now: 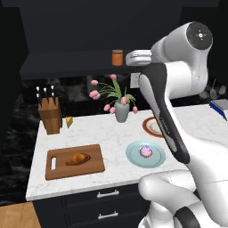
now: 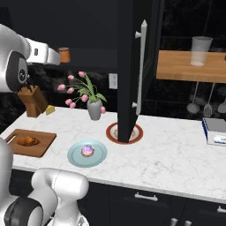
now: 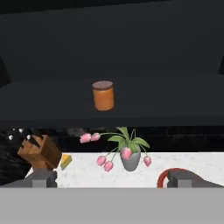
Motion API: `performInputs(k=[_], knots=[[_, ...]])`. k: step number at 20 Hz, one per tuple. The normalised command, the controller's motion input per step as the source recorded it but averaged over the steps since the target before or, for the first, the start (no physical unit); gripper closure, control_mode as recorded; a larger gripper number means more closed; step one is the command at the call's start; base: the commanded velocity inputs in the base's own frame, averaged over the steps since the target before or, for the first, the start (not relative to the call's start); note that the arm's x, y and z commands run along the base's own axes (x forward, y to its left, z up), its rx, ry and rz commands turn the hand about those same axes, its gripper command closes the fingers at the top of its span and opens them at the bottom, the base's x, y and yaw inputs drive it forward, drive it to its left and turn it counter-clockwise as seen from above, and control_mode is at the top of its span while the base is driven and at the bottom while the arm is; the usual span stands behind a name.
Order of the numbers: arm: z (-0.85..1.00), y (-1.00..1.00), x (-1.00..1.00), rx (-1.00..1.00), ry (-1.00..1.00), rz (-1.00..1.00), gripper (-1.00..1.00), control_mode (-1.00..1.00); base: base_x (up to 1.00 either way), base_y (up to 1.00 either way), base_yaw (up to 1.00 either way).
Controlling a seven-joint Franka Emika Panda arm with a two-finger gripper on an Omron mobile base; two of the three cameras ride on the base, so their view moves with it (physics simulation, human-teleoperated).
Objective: From the different types of pastries on the counter, select a croissant and place it on the cutting board. Then retrieve a jar of jam from the cabinet and place it alongside the croissant on the cutting board.
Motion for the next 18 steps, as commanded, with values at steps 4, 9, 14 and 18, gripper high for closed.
performInputs(k=[4,9,14,18], knots=[[0.00,0.04,0.62,0.00,0.04,-0.03,-1.00,-1.00,0.00,0.00,0.00],[0.07,0.10,0.71,0.00,0.15,-0.08,-1.00,-1.00,0.00,0.00,0.00],[-0.01,0.19,0.51,0.00,0.18,-0.04,-1.00,-1.00,0.00,0.00,0.00],[-0.13,0.17,0.33,0.00,0.18,0.00,-1.00,-1.00,0.00,0.00,0.00]])
